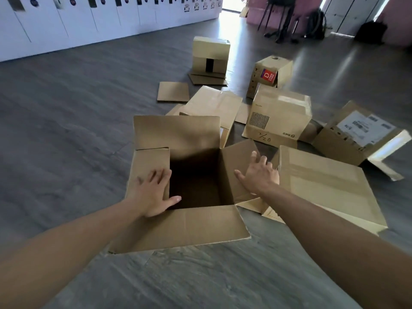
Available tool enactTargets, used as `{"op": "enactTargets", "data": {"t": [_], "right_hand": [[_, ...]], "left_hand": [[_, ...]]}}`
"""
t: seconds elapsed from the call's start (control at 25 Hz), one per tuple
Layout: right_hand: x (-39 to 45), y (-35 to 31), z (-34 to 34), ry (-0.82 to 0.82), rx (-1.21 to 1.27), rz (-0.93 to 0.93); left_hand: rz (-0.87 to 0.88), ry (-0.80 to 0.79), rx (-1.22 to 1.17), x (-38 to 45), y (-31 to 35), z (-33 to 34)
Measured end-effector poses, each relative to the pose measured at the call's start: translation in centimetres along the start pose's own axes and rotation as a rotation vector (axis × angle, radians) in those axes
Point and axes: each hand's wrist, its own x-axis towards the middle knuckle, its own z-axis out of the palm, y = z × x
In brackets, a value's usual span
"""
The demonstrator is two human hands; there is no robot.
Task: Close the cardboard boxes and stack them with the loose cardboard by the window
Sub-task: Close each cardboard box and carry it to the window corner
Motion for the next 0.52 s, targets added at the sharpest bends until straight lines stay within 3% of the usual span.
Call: {"op": "enactTargets", "data": {"t": [0.2,0.36,0.52], "right_hand": [[-0.1,-2.5,-2.7,0.09,-0.041,-0.117],[-1.3,-5.7,-4.3,0.18,0.067,-0.403],[-3.7,-8.2,-1.4,0.025,0.108,-0.577]], "left_hand": [[-0.03,0.023,0.028,0.4,0.4,0.2],[-0.033,0.026,0.056,0.7,0.4,0.5],[-0.018,0.052,0.047,0.3,0.3,0.6]]}}
